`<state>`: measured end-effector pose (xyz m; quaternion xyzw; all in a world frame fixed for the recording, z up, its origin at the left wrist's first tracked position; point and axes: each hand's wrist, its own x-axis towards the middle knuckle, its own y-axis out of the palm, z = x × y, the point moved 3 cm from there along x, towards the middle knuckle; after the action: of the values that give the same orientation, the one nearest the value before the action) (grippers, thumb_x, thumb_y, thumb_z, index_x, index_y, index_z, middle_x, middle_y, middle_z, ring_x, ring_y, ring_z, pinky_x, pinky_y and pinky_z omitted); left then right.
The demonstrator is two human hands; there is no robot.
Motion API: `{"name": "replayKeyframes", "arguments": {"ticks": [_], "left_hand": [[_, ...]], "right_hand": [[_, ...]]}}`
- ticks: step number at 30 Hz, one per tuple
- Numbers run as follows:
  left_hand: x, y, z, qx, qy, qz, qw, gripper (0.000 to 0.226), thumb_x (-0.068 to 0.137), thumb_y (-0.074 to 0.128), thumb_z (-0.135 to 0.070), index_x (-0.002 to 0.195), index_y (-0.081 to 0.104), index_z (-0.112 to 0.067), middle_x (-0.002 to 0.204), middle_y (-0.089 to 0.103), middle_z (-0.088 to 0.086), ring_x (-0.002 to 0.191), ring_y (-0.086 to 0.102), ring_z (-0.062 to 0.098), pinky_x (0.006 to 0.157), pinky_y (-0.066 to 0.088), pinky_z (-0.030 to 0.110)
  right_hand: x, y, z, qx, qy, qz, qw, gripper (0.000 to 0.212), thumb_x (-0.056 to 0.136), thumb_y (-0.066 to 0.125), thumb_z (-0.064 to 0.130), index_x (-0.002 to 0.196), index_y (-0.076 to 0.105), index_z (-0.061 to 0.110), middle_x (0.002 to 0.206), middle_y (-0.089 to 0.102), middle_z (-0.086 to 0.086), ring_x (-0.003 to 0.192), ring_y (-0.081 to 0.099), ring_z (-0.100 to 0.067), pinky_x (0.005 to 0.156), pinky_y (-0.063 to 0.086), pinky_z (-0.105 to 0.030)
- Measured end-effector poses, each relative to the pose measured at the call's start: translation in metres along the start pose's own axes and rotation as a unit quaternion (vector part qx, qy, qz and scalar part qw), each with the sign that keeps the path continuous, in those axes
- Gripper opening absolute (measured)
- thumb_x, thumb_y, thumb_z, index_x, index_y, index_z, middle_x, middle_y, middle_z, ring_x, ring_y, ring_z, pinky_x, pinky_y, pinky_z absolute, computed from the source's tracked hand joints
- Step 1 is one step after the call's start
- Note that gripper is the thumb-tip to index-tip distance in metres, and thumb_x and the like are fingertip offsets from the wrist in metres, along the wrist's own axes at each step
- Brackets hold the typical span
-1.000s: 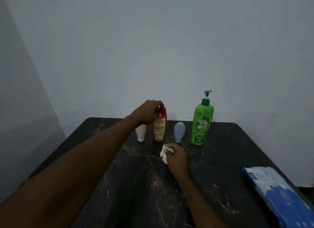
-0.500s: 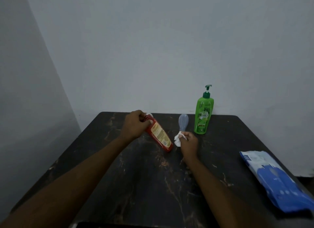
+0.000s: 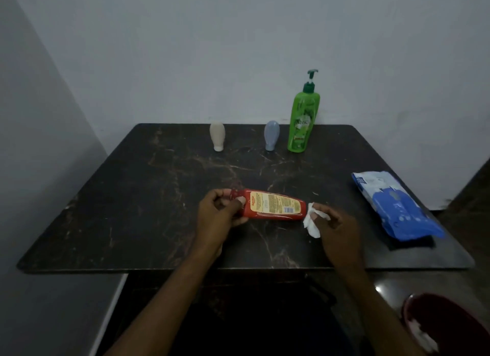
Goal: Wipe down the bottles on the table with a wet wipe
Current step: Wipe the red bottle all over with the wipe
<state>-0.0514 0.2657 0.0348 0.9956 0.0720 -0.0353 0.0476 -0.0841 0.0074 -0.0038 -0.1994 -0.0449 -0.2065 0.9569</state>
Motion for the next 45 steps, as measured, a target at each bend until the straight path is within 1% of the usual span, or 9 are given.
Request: {"name": "replayKeyframes", "arguments": {"ticks": [7, 10, 15, 21, 25, 31, 38, 42, 45], "left_hand": [[-0.011, 0.013, 0.024, 0.125, 0.038, 0.106, 0.986, 0.043, 0.089, 0.077, -0.016, 0.128, 0.064, -0.029, 0.129, 0.065, 0.0, 0.109, 0.069, 0.016, 0.086, 0.061, 0.032], [-0.003, 0.006, 0.025, 0.317, 0.1, 0.152, 0.931, 0.072, 0.078, 0.088, -0.028, 0.142, 0.055, -0.031, 0.127, 0.062, -0.012, 0.109, 0.063, 0.004, 0.086, 0.048, 0.012], [0.003, 0.006, 0.023, 0.423, 0.191, 0.159, 0.871, 0.078, 0.073, 0.09, -0.036, 0.142, 0.056, -0.025, 0.13, 0.058, -0.01, 0.108, 0.055, 0.001, 0.086, 0.039, 0.008], [0.008, 0.007, 0.025, 0.438, 0.208, 0.172, 0.857, 0.076, 0.077, 0.086, -0.044, 0.144, 0.054, -0.026, 0.123, 0.048, -0.018, 0.102, 0.05, -0.007, 0.078, 0.038, 0.005], [0.009, 0.005, 0.028, 0.428, 0.221, 0.181, 0.857, 0.075, 0.078, 0.084, -0.045, 0.144, 0.055, -0.024, 0.125, 0.05, -0.018, 0.104, 0.051, -0.006, 0.081, 0.041, 0.007], [0.009, 0.006, 0.031, 0.421, 0.241, 0.187, 0.854, 0.073, 0.077, 0.085, -0.048, 0.142, 0.059, -0.023, 0.129, 0.057, -0.012, 0.115, 0.054, 0.006, 0.096, 0.051, 0.029], [0.011, 0.005, 0.033, 0.422, 0.262, 0.182, 0.849, 0.069, 0.077, 0.084, -0.047, 0.138, 0.063, -0.021, 0.122, 0.058, -0.014, 0.107, 0.053, 0.001, 0.086, 0.041, 0.012], [0.011, 0.004, 0.032, 0.417, 0.249, 0.19, 0.853, 0.072, 0.077, 0.084, -0.051, 0.14, 0.062, -0.024, 0.122, 0.057, -0.015, 0.11, 0.054, 0.001, 0.09, 0.048, 0.02], [0.01, 0.005, 0.033, 0.422, 0.252, 0.188, 0.851, 0.071, 0.077, 0.083, -0.052, 0.139, 0.061, -0.025, 0.118, 0.057, -0.016, 0.107, 0.054, 0.001, 0.085, 0.046, 0.018]], "right_hand": [[-0.01, -0.02, -0.009, -0.069, -0.023, -0.086, 0.994, 0.016, 0.091, 0.063, 0.007, 0.105, 0.068, 0.013, 0.092, 0.062, 0.01, 0.082, 0.058, 0.006, 0.072, 0.042, -0.011], [-0.009, -0.023, -0.013, -0.087, -0.021, -0.085, 0.992, 0.014, 0.091, 0.063, 0.006, 0.104, 0.069, 0.009, 0.094, 0.062, 0.007, 0.081, 0.055, 0.008, 0.07, 0.039, -0.009], [-0.007, -0.022, -0.009, -0.104, -0.034, -0.076, 0.991, 0.013, 0.091, 0.062, 0.003, 0.102, 0.068, 0.007, 0.097, 0.062, 0.001, 0.079, 0.054, 0.007, 0.068, 0.038, -0.009], [-0.004, -0.017, -0.003, -0.074, -0.035, -0.07, 0.994, 0.007, 0.092, 0.066, 0.024, 0.086, 0.062, 0.024, 0.084, 0.062, 0.008, 0.076, 0.059, 0.004, 0.062, 0.038, -0.009], [0.002, -0.017, -0.009, -0.088, -0.023, -0.072, 0.993, 0.01, 0.092, 0.066, 0.02, 0.102, 0.069, 0.018, 0.095, 0.064, 0.007, 0.083, 0.058, 0.005, 0.071, 0.042, -0.011], [-0.018, 0.014, 0.015, -0.112, 0.03, -0.029, 0.993, 0.009, 0.094, 0.061, 0.021, 0.102, 0.065, 0.018, 0.103, 0.063, 0.002, 0.078, 0.056, 0.004, 0.065, 0.043, -0.01], [-0.065, 0.061, 0.044, -0.126, -0.118, 0.05, 0.984, 0.017, 0.095, 0.062, 0.018, 0.11, 0.069, 0.019, 0.11, 0.05, 0.018, 0.088, 0.052, 0.011, 0.075, 0.041, -0.002], [-0.026, 0.015, 0.017, -0.102, -0.029, -0.012, 0.994, 0.013, 0.094, 0.062, 0.023, 0.084, 0.06, 0.031, 0.096, 0.066, 0.002, 0.077, 0.06, 0.001, 0.069, 0.051, -0.015], [-0.005, -0.009, 0.006, -0.113, 0.004, -0.072, 0.991, 0.004, 0.093, 0.064, 0.016, 0.093, 0.067, 0.015, 0.097, 0.067, -0.009, 0.075, 0.057, 0.002, 0.063, 0.04, -0.011]]}}
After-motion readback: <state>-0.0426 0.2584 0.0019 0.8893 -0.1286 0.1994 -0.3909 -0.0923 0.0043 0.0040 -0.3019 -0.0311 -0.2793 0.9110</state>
